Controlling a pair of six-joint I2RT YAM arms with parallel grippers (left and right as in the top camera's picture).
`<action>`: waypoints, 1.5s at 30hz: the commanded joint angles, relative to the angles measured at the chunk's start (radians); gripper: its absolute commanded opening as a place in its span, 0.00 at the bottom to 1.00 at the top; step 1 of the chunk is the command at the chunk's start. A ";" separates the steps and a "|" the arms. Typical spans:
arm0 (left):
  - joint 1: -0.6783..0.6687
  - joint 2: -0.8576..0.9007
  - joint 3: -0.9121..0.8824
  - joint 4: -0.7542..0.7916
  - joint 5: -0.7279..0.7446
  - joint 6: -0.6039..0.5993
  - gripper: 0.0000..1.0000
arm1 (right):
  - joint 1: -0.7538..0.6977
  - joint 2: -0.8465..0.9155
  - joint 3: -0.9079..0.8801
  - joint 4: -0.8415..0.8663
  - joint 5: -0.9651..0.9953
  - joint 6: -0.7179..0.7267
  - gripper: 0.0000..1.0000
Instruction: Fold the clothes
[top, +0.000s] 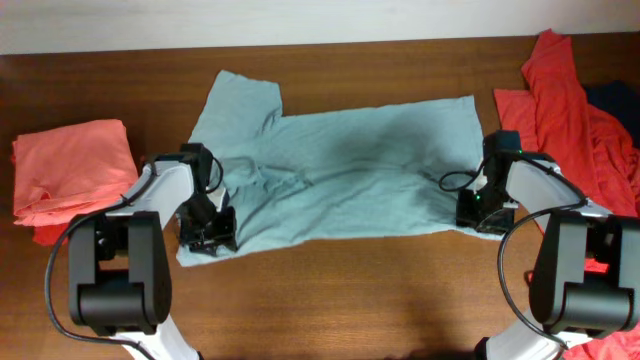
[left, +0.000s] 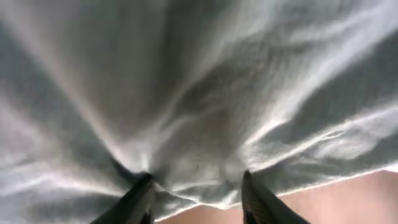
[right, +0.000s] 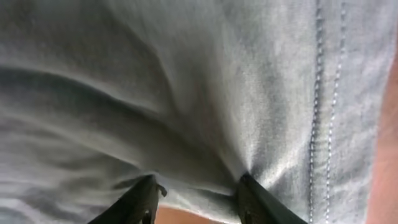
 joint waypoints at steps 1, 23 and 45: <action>0.002 0.082 -0.066 -0.034 -0.040 -0.003 0.47 | -0.011 0.066 -0.111 -0.027 0.018 0.045 0.47; 0.002 0.074 -0.066 -0.066 -0.288 -0.152 0.10 | -0.198 0.005 -0.115 -0.100 0.077 0.089 0.46; -0.001 -0.520 -0.066 0.228 -0.210 -0.125 0.77 | -0.195 -0.509 -0.115 -0.034 -0.139 0.051 0.66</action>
